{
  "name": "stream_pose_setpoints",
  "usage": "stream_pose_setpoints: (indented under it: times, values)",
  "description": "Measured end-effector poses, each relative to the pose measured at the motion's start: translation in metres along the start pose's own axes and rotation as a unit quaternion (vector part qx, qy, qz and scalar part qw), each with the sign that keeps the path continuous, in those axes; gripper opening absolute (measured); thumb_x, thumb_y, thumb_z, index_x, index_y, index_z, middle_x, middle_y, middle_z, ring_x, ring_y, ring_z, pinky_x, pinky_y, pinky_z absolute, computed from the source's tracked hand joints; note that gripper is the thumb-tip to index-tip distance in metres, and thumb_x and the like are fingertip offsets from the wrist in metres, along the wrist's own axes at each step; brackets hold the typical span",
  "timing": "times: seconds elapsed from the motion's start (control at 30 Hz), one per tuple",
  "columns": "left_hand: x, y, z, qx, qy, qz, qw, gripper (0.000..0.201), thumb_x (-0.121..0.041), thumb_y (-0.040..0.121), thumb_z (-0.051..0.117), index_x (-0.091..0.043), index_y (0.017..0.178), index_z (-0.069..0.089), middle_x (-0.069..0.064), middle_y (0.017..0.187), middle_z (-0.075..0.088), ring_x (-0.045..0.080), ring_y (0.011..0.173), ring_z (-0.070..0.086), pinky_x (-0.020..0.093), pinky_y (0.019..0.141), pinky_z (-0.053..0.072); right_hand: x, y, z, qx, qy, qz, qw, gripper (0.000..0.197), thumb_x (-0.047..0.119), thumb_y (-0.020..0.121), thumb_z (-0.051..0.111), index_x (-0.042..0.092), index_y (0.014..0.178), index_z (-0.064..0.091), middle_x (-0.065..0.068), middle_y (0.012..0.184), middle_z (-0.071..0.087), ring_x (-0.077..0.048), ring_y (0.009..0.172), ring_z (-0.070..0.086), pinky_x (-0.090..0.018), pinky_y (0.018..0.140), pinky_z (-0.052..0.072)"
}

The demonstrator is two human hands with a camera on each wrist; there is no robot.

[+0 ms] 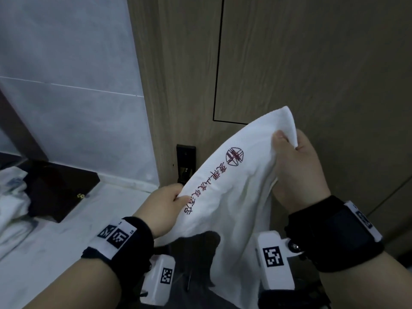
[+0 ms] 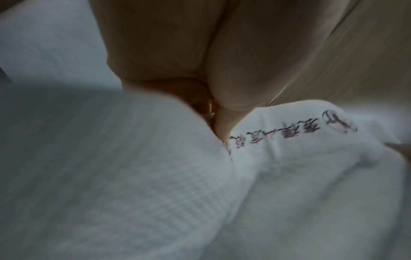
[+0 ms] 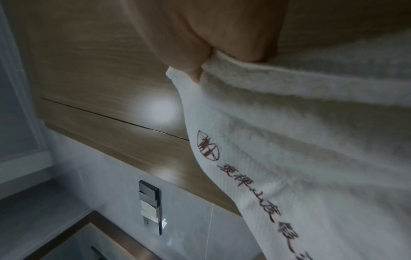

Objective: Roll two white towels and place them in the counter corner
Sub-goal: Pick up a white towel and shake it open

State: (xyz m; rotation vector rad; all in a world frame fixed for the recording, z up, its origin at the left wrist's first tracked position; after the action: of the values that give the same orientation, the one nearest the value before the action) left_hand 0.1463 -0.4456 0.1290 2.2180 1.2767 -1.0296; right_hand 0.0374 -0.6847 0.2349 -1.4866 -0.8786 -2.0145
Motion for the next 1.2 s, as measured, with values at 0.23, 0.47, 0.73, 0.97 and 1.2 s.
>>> stream_pose_setpoints:
  times: [0.23, 0.47, 0.73, 0.97, 1.2]
  values:
    - [-0.024, 0.009, -0.009, -0.017, -0.146, -0.010, 0.989, 0.007, -0.019, 0.094, 0.060, -0.022, 0.099, 0.064, 0.001, 0.088, 0.077, 0.022, 0.080, 0.074, 0.050, 0.078, 0.058, -0.019, -0.006, -0.004, 0.024, -0.051, 0.015, 0.998, 0.022, 0.032, 0.087, 0.057, 0.011, 0.090, 0.065, -0.015, 0.097, 0.071, -0.031, 0.085, 0.068, -0.046, 0.076, 0.053]
    - [-0.055, 0.015, -0.008, 0.002, -0.270, 0.002, 0.963, 0.043, 0.001, 0.092, 0.047, -0.035, 0.110, 0.063, 0.019, 0.101, 0.069, 0.028, 0.069, 0.068, 0.034, 0.054, 0.054, -0.041, -0.015, 0.003, 0.064, -0.053, 0.035, 0.996, 0.015, 0.019, 0.088, 0.058, 0.014, 0.090, 0.072, -0.014, 0.094, 0.073, -0.032, 0.089, 0.070, -0.046, 0.076, 0.054]
    - [-0.061, 0.018, -0.005, -0.007, -0.420, -0.035, 0.907, 0.042, 0.011, 0.093, 0.041, -0.010, 0.129, 0.050, 0.025, 0.107, 0.064, 0.029, 0.077, 0.076, 0.032, 0.060, 0.060, -0.056, -0.027, 0.019, 0.153, -0.028, 0.076, 0.985, 0.018, 0.002, 0.089, 0.057, 0.009, 0.096, 0.072, -0.014, 0.097, 0.074, -0.027, 0.090, 0.070, -0.041, 0.076, 0.055]
    - [-0.071, 0.016, -0.013, -0.041, -0.456, 0.000, 0.889, 0.032, 0.013, 0.087, 0.041, -0.016, 0.093, 0.053, 0.033, 0.098, 0.064, 0.039, 0.070, 0.073, 0.038, 0.061, 0.060, -0.053, -0.037, 0.035, 0.225, -0.062, 0.039, 0.971, 0.022, 0.015, 0.093, 0.055, 0.017, 0.105, 0.074, -0.008, 0.102, 0.075, -0.027, 0.098, 0.070, -0.042, 0.081, 0.056]
    - [-0.072, 0.016, -0.008, -0.024, -0.474, -0.009, 0.880, 0.018, 0.007, 0.094, 0.046, 0.007, 0.097, 0.063, 0.027, 0.090, 0.073, 0.034, 0.084, 0.075, 0.029, 0.068, 0.060, -0.043, -0.049, 0.052, 0.288, -0.029, 0.040, 0.956, 0.030, 0.023, 0.101, 0.048, 0.021, 0.125, 0.065, -0.002, 0.121, 0.069, -0.020, 0.116, 0.063, -0.041, 0.099, 0.046]
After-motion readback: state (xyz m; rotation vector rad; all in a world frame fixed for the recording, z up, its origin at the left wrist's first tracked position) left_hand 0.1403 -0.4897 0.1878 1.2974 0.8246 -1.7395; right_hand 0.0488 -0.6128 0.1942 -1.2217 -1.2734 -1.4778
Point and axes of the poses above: each hand's wrist, its own y-axis towards the middle knuckle, its own z-axis out of the palm, x = y × z, the point moved 10 cm from there along y, towards the middle knuckle
